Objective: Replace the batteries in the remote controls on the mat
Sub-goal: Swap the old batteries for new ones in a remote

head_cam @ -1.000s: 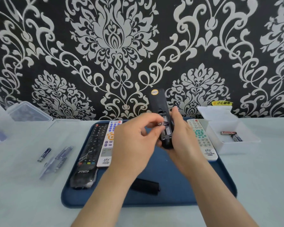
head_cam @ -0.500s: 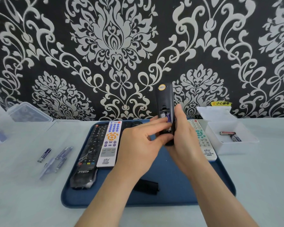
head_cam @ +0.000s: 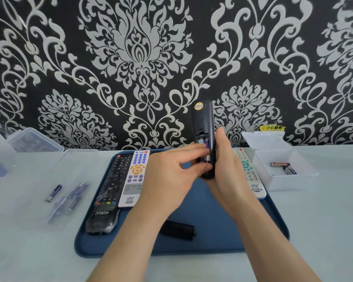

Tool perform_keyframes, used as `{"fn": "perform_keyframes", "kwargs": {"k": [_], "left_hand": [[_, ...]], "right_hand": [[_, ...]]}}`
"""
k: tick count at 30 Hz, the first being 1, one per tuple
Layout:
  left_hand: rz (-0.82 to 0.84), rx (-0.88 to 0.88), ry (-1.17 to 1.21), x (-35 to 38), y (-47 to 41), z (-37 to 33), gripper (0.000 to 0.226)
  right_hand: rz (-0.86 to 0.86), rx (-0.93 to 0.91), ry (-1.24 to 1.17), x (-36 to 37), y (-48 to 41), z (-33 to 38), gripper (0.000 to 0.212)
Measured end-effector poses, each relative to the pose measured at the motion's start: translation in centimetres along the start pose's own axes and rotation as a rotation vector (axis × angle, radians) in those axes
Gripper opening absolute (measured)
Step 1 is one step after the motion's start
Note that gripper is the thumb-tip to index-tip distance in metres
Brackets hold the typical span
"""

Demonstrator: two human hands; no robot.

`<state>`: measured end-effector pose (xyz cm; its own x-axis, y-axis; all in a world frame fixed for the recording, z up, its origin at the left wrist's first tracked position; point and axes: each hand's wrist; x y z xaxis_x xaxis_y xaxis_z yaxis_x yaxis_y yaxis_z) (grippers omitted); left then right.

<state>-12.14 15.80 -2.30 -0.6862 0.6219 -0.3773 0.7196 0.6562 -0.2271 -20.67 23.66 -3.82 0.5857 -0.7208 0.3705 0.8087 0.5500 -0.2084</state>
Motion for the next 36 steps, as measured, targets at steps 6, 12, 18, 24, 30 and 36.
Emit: {"fn": "perform_keyframes", "kwargs": {"k": [6,12,18,24,30,36], "left_hand": [[-0.096,0.153,-0.083,0.3,-0.5,0.6,0.025],[-0.112,0.054,-0.002,0.7,-0.5,0.3,0.029],[-0.077,0.174,-0.114,1.3,-0.8,0.6,0.019],[0.109,0.012,0.032,0.5,-0.8,-0.1,0.026],[0.141,-0.604,0.864,-0.5,-1.2,-0.3,0.028],[0.231,-0.716,1.058,-1.2,-1.3,0.3,0.049]], "right_hand": [[0.053,-0.012,-0.009,0.0,0.1,0.0,0.053],[0.083,-0.058,0.050,0.7,0.2,-0.1,0.063],[0.054,-0.025,-0.005,-0.5,-0.1,-0.2,0.032],[0.111,0.067,-0.229,-1.2,-0.3,0.7,0.026],[0.163,0.083,-0.148,-1.5,-0.2,1.1,0.036],[0.083,0.040,-0.147,-1.7,-0.3,1.2,0.029]]}}
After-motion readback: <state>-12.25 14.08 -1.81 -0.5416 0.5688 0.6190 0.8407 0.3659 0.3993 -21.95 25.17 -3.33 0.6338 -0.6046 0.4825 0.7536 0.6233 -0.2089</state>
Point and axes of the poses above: each hand's wrist, its own y-axis away from the middle knuckle, its own x-axis out of the palm, z = x × y, and after that the axes turned 14 degrees about -x, right-handed
